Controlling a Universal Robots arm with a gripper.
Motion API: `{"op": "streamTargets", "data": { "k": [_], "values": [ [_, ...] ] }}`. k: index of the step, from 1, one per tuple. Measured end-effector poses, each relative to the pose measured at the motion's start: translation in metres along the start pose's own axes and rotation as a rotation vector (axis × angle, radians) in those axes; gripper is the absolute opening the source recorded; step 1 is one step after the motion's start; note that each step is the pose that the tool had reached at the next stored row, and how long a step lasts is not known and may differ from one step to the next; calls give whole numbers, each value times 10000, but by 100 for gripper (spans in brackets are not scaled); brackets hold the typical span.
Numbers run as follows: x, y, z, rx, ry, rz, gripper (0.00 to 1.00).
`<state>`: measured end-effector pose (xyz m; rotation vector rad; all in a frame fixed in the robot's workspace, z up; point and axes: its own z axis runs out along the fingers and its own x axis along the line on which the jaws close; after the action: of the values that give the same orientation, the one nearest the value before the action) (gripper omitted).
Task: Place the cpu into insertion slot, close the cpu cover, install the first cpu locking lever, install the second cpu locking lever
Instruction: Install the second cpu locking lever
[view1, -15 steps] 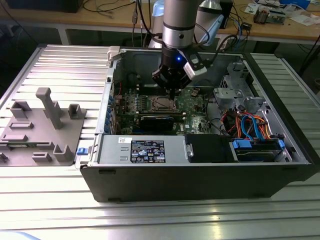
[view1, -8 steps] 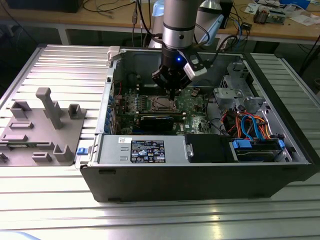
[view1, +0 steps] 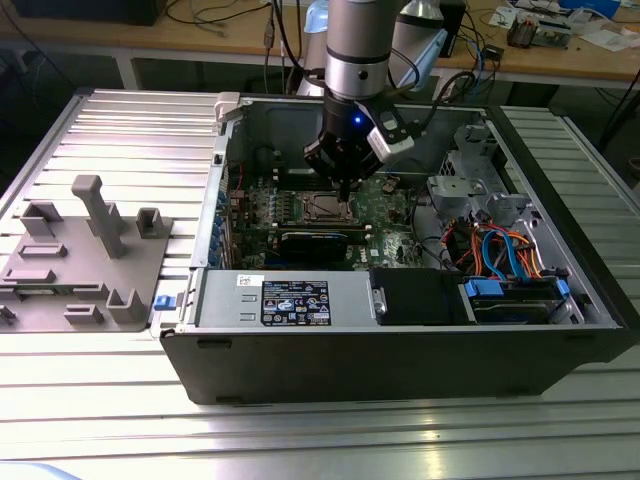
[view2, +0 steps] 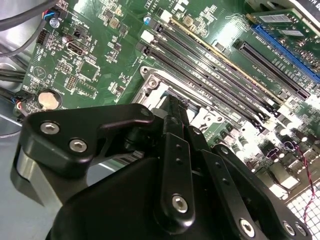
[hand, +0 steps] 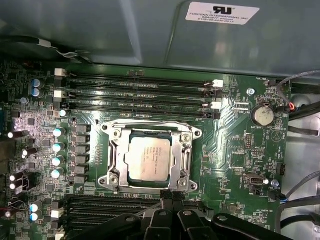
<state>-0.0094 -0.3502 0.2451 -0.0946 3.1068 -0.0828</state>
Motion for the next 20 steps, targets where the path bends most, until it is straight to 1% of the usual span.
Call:
{"op": "streamTargets", "data": {
  "k": [20],
  "values": [
    [5, -64, 26, 0, 0, 0, 11]
  ]
}}
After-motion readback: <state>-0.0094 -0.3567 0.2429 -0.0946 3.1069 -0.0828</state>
